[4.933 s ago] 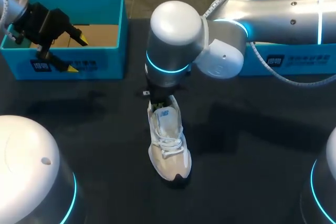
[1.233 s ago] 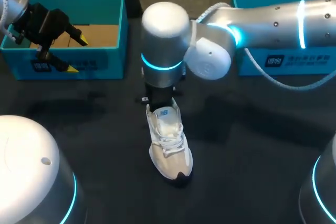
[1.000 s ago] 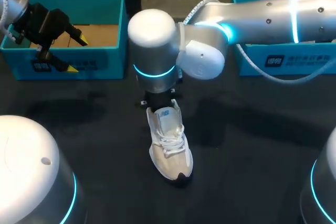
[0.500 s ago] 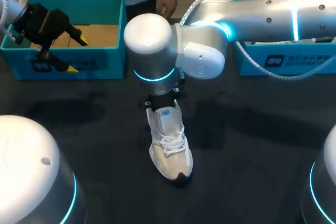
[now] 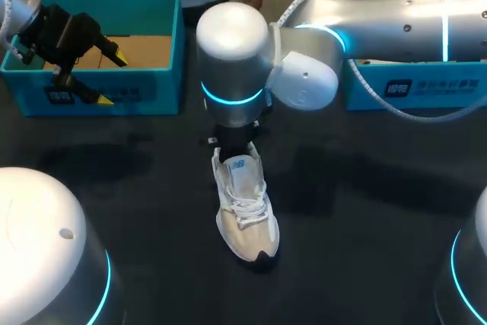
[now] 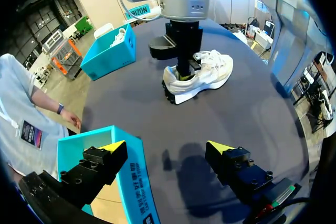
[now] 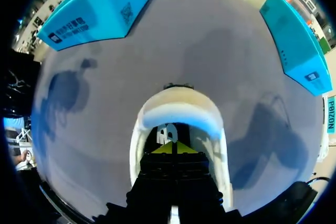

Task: Take the shoe out of the shoebox, open the shoe tongue, remove and reinsert the insole, then place the shoe into the shoebox

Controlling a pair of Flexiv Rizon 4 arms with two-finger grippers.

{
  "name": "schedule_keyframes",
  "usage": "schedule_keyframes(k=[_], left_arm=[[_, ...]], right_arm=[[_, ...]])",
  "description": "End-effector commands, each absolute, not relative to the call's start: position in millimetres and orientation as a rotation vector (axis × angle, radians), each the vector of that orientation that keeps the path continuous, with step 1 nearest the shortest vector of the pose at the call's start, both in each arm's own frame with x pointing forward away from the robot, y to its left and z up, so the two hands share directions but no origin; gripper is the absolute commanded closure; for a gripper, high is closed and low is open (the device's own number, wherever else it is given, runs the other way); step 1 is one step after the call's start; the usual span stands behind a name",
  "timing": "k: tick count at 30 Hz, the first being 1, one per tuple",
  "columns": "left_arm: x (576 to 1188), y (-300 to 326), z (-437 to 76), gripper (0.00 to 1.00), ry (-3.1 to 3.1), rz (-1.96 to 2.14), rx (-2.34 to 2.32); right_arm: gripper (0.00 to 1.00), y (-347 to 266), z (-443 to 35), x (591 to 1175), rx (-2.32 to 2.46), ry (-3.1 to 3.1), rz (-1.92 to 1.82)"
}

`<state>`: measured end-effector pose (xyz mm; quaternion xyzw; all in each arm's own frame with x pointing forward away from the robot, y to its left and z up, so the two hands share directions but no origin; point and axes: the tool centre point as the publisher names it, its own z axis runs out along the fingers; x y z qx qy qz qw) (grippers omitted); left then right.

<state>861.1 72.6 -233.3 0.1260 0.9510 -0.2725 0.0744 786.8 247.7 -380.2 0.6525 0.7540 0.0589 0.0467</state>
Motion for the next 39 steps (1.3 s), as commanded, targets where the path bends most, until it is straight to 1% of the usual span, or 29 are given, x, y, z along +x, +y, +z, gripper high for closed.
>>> schedule_keyframes(k=[1, 9, 13, 17, 33, 39], left_arm=[[861.5, 72.3, -232.9, 0.0, 2.857, -0.812, 0.379], [861.5, 72.3, -232.9, 0.0, 2.857, -0.812, 0.379], [861.5, 72.3, -232.9, 0.0, 2.857, -0.812, 0.379], [861.5, 72.3, -232.9, 0.0, 2.857, -0.812, 0.379], [861.5, 72.3, -232.9, 0.0, 2.857, -0.812, 0.379], [861.5, 72.3, -232.9, 0.0, 2.857, -0.812, 0.379]], right_arm=[[1.0, 246.8, -369.4, 788.6, 1.984, 2.304, 0.16], [1.0, 251.3, -359.2, 791.5, 2.038, 2.42, 0.116], [1.0, 251.4, -355.3, 789.0, 2.097, 2.472, 0.023], [1.0, 251.4, -347.4, 784.2, 2.108, 2.474, 0.103], [1.0, 251.4, -347.4, 784.2, 2.108, 2.474, 0.103], [1.0, 245.1, -349.7, 782.9, 2.098, 2.477, -0.068]])
